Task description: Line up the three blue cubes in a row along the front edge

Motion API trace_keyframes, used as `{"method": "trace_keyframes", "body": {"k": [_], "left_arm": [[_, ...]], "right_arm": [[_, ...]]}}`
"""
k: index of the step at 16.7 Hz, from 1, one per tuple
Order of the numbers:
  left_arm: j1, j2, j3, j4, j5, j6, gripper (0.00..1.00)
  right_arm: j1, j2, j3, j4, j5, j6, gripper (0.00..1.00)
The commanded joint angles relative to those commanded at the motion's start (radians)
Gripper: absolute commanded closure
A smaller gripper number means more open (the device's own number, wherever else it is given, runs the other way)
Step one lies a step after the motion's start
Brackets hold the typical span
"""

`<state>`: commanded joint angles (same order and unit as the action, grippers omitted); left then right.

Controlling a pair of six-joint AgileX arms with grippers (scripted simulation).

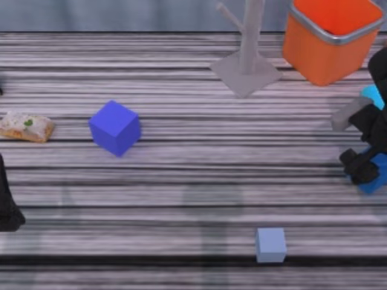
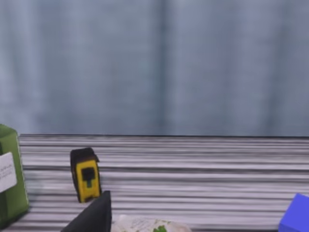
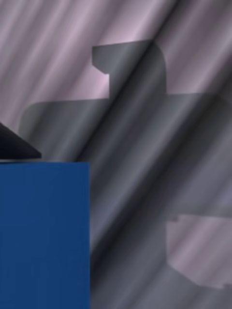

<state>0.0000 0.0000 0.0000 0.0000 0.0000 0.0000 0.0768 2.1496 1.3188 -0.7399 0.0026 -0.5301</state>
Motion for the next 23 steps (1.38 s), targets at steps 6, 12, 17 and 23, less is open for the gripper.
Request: {"method": "trace_keyframes", "body": {"k": [6, 12, 17, 23], "left_arm": [[0.0, 0.0, 0.0, 0.0, 0.0, 0.0, 0.0], [0.0, 0.0, 0.0, 0.0, 0.0, 0.0, 0.0], [0.0, 0.0, 0.0, 0.0, 0.0, 0.0, 0.0], [0.0, 0.0, 0.0, 0.0, 0.0, 0.0, 0.0]], "right_arm": [[0.0, 0.0, 0.0, 0.0, 0.0, 0.0, 1.0], [0.002, -0.024, 0.005, -0.014, -0.009, 0.007, 1.0], [0.008, -0.072, 0.07, -0.136, -0.008, 0.002, 1.0], [0.011, -0.137, 0.136, -0.258, -0.01, 0.004, 1.0]]}}
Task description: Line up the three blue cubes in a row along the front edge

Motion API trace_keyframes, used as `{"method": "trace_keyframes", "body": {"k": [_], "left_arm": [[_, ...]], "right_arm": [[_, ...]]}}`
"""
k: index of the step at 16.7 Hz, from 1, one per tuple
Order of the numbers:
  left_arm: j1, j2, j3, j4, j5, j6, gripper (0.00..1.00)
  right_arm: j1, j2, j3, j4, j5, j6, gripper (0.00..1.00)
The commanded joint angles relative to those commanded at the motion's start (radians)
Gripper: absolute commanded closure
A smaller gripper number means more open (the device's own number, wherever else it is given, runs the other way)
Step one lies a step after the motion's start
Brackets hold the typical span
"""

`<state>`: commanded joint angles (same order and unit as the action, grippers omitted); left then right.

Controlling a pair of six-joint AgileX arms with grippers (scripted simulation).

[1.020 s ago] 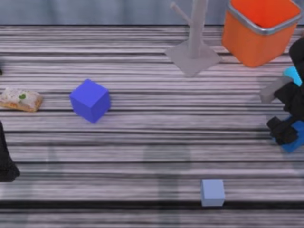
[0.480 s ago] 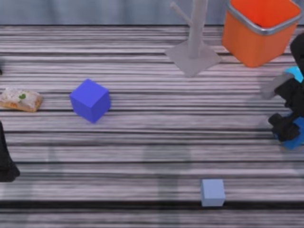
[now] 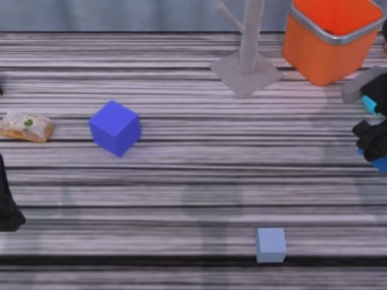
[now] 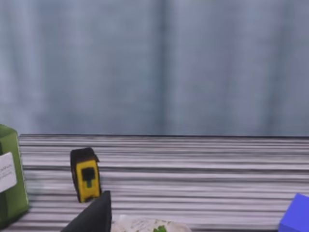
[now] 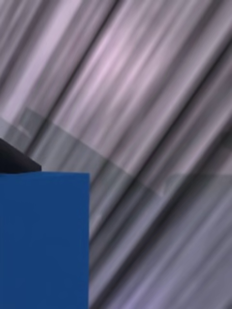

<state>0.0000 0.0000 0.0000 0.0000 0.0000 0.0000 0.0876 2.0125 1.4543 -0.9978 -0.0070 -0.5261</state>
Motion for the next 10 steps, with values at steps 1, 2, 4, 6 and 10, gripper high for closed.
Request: {"method": "trace_keyframes", "body": {"k": [1, 2, 4, 6, 10], "left_arm": [[0.0, 0.0, 0.0, 0.0, 0.0, 0.0, 0.0], [0.0, 0.0, 0.0, 0.0, 0.0, 0.0, 0.0], [0.0, 0.0, 0.0, 0.0, 0.0, 0.0, 0.0], [0.0, 0.0, 0.0, 0.0, 0.0, 0.0, 0.0], [0.0, 0.0, 0.0, 0.0, 0.0, 0.0, 0.0]], "right_arm": [[0.0, 0.0, 0.0, 0.0, 0.0, 0.0, 1.0], [-0.005, 0.004, -0.002, 0.002, 0.0, 0.002, 1.0], [0.003, 0.006, 0.001, 0.001, 0.0, 0.014, 1.0], [0.039, 0.012, 0.011, -0.006, 0.001, 0.066, 1.0], [0.176, 0.025, 0.032, -0.028, 0.005, 0.289, 1.0]]}}
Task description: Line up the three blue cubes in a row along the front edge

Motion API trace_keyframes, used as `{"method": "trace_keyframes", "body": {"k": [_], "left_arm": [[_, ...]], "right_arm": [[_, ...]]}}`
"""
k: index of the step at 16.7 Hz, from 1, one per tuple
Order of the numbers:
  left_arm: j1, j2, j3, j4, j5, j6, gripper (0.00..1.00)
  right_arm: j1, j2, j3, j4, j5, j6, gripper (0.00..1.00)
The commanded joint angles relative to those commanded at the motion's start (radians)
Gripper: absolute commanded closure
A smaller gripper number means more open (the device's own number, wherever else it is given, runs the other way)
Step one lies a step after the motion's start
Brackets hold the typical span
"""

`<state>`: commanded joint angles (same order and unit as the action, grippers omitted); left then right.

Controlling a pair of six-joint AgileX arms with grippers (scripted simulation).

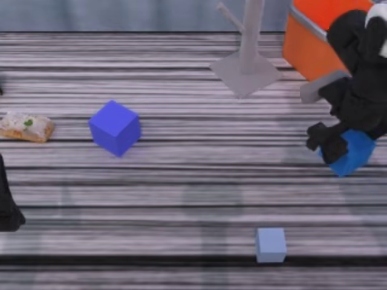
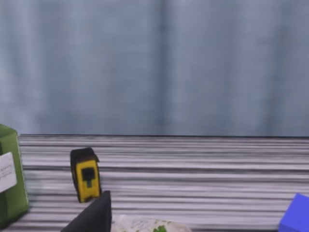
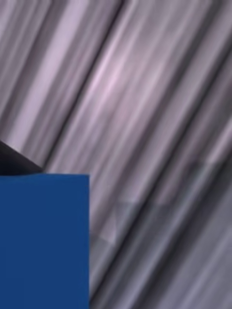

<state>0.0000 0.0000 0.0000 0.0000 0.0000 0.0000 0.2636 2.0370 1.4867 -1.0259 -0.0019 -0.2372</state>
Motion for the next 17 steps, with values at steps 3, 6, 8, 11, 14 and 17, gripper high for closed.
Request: {"method": "trace_keyframes", "body": {"k": [3, 6, 8, 11, 14, 17], "left_arm": [[0.0, 0.0, 0.0, 0.0, 0.0, 0.0, 0.0], [0.0, 0.0, 0.0, 0.0, 0.0, 0.0, 0.0], [0.0, 0.0, 0.0, 0.0, 0.0, 0.0, 0.0], [0.0, 0.0, 0.0, 0.0, 0.0, 0.0, 0.0], [0.0, 0.0, 0.0, 0.0, 0.0, 0.0, 0.0], [0.0, 0.0, 0.0, 0.0, 0.0, 0.0, 0.0]], "right_arm": [[0.137, 0.008, 0.009, -0.023, 0.002, 0.261, 1.0], [0.285, 0.007, 0.011, -0.042, 0.003, 0.555, 1.0], [0.377, -0.002, 0.01, -0.05, 0.004, 0.737, 1.0], [0.496, -0.023, 0.01, -0.053, 0.007, 0.946, 1.0], [0.57, -0.046, 0.008, -0.048, 0.012, 1.061, 1.0], [0.586, -0.054, 0.007, -0.045, 0.014, 1.083, 1.0]]}}
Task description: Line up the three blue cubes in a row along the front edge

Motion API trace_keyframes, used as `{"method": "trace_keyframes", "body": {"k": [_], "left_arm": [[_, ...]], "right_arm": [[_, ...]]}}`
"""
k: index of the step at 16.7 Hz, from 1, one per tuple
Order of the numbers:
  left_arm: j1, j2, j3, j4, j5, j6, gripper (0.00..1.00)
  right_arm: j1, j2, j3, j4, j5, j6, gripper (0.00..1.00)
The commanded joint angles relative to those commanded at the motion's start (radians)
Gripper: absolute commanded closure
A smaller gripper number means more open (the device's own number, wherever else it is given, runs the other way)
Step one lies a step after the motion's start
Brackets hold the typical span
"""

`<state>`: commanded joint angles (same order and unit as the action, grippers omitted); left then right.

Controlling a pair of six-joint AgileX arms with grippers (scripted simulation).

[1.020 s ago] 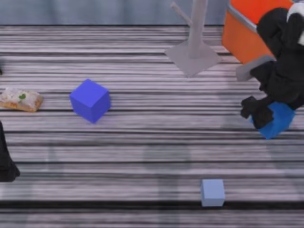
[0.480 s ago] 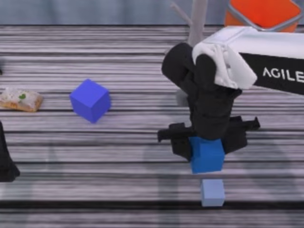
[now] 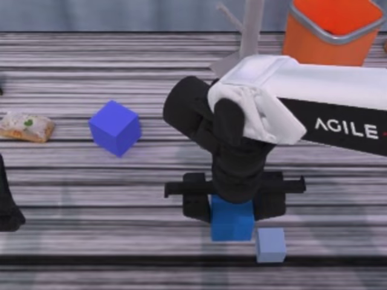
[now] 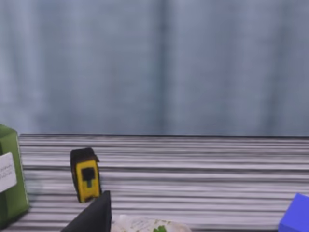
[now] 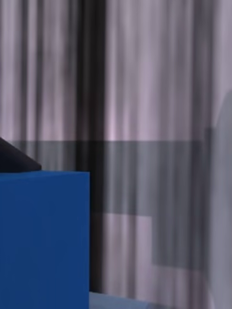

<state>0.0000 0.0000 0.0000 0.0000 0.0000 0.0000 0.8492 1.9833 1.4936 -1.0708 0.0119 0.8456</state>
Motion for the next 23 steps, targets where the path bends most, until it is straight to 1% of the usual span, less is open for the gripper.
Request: {"method": "trace_keyframes", "body": {"k": [5, 12, 17, 23], "left_arm": [[0.0, 0.0, 0.0, 0.0, 0.0, 0.0, 0.0], [0.0, 0.0, 0.0, 0.0, 0.0, 0.0, 0.0], [0.0, 0.0, 0.0, 0.0, 0.0, 0.0, 0.0], [0.0, 0.0, 0.0, 0.0, 0.0, 0.0, 0.0]], "right_arm": [[-0.004, 0.01, -0.012, 0.017, -0.001, 0.0, 1.0], [0.005, 0.089, -0.147, 0.237, 0.0, 0.007, 1.0], [0.006, 0.095, -0.156, 0.25, 0.001, 0.007, 1.0], [0.006, 0.095, -0.156, 0.25, 0.001, 0.007, 0.55]]}}
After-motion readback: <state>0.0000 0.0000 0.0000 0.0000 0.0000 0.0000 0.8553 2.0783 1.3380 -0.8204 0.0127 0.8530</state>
